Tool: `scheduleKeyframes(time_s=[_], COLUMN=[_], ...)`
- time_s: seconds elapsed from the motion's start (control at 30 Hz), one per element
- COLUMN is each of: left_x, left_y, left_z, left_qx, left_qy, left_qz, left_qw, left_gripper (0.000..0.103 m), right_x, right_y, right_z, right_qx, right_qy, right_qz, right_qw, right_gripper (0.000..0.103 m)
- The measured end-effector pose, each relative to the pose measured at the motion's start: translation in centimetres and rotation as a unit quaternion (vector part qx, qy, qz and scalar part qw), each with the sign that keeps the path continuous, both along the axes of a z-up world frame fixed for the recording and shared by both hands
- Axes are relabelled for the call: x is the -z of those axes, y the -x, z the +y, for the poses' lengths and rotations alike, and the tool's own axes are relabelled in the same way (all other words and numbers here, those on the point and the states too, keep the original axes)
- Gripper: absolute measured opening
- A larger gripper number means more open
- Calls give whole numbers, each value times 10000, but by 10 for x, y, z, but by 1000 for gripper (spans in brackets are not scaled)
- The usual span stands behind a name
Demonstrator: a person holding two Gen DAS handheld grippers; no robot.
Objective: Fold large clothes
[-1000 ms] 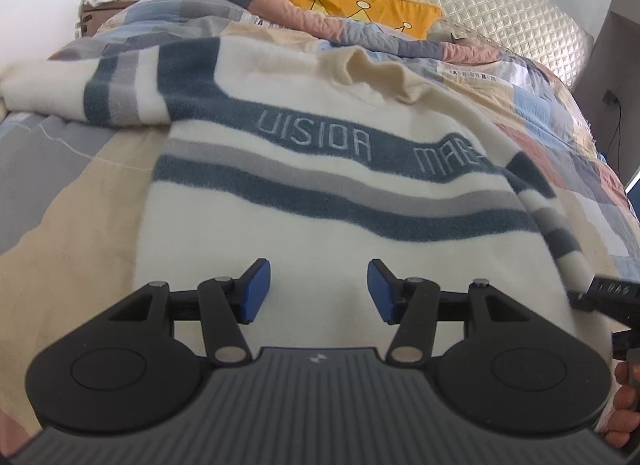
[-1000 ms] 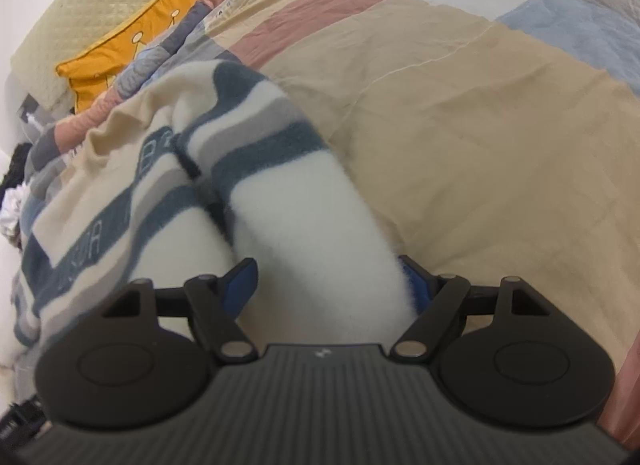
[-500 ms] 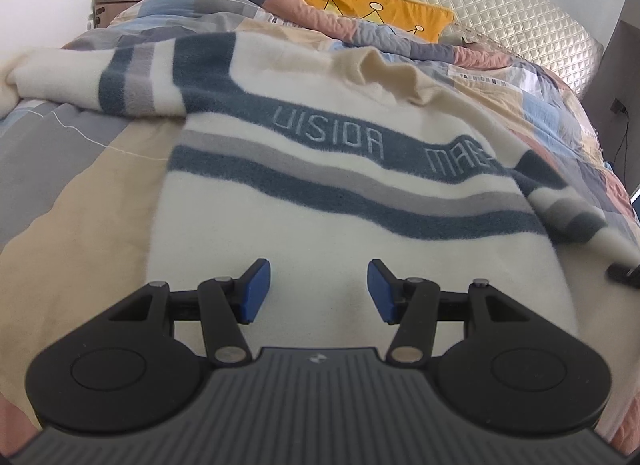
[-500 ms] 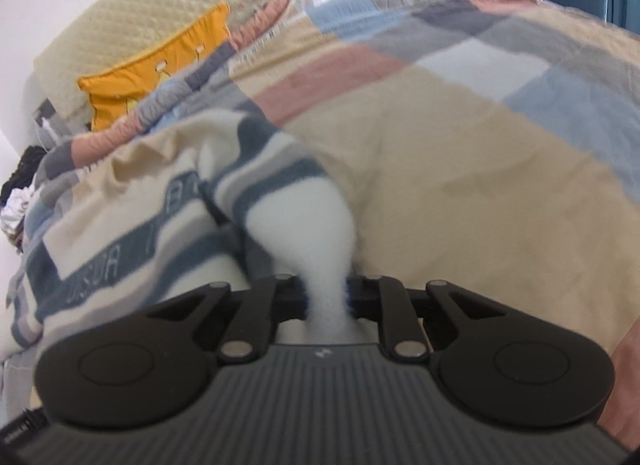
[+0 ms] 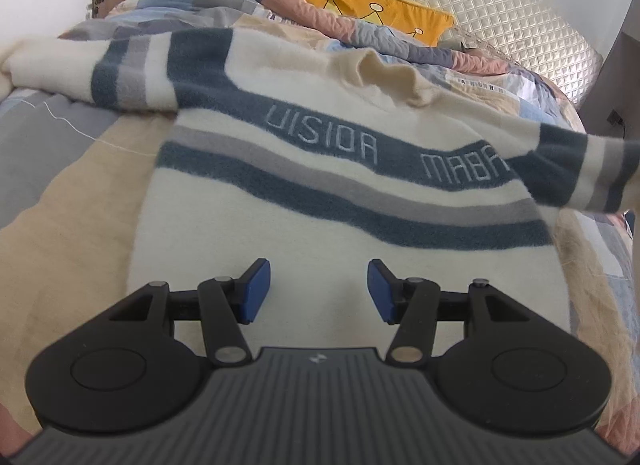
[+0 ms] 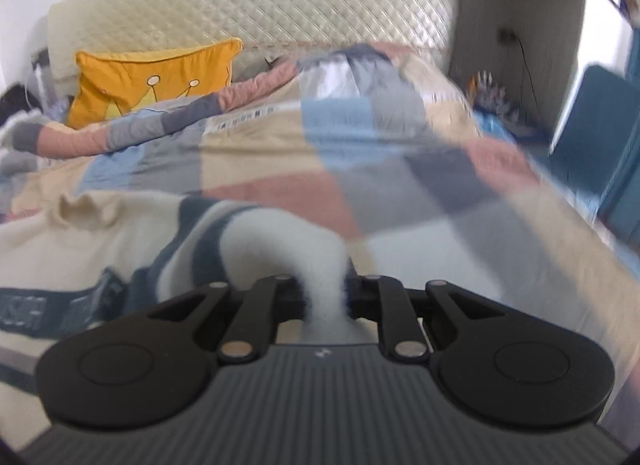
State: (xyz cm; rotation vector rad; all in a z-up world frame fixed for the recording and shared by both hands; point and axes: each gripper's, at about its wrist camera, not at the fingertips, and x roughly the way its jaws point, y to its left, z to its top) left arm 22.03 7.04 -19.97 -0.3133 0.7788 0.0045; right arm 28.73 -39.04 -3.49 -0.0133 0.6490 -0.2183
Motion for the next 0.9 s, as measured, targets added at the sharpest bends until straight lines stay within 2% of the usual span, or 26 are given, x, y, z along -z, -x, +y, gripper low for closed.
scheduleKeyframes(time_s=[0.07, 0.13, 0.23, 0.3, 0.37, 0.4, 0.43, 0.5, 0.6, 0.67, 0.77, 0.9], left_x=[1, 3, 6, 8, 9, 9, 9, 10, 11, 11, 10, 7], left_y=[-3, -7, -12, -14, -16, -16, -17, -18, -19, -17, -13, -9], left_z=[-1, -2, -4, -3, -2, -2, -1, -1, -2, -3, -6, -7], left_qx=[-5, 4, -9, -18, -37, -49, -56, -48, -33, -11, 22, 11], left_qy=[24, 15, 43, 71, 116, 152, 184, 206, 185, 152, 101, 140], left_qz=[-2, -4, 27, 40, 46, 49, 51, 53, 59, 49, 24, -31], left_qw=[10000, 10000, 10000, 10000, 9999, 9999, 9998, 9998, 9998, 9999, 9999, 9999], left_gripper=[60, 60, 60, 60, 60, 60, 60, 60, 60, 60, 60, 60], right_x=[-6, 1, 30, 56, 74, 79, 83, 83, 77, 76, 93, 137], right_y=[-17, -33, -53, -60, -54, -48, -39, -17, 14, 35, 59, 86], right_z=[-3, -5, -21, -37, -56, -66, -73, -91, -112, -127, -148, -164], right_qx=[-195, -390, -418, -254, -18, 49, 117, 177, 201, 471, 1194, 1829], right_qy=[246, 561, 388, 36, -556, -881, -1201, -1802, -2319, -2325, -2289, -2994], right_qz=[-32, 22, 281, 595, 637, 605, 531, 306, 22, -197, -94, 283], right_qw=[9995, 9977, 9980, 9979, 9964, 9943, 9913, 9830, 9725, 9713, 9661, 9360], right_gripper=[16, 17, 22, 22, 24, 35, 52, 68, 70, 70, 70, 70])
